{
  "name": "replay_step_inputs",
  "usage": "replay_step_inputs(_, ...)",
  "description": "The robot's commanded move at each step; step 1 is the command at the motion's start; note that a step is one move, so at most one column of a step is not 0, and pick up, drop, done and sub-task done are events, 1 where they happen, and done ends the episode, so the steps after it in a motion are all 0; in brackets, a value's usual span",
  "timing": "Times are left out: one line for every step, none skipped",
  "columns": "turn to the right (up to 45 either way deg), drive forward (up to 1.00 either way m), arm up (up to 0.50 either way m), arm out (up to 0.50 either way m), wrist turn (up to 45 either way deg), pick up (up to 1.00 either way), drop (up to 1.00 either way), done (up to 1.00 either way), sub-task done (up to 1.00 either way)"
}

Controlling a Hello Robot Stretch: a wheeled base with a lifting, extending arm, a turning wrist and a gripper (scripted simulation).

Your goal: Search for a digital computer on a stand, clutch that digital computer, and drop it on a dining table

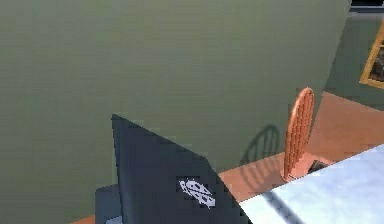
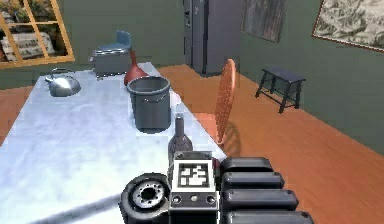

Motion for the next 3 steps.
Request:
replay_step_inputs(-6.0,0.00,0.00,0.00,0.0,0.00,0.00,0.00,0.00)
replay_step_inputs(0.0,0.00,0.00,0.48,0.0,0.00,0.00,0.00,0.00)
replay_step_inputs(0.0,0.00,0.00,0.00,39.0,0.00,0.00,0.00,0.00)
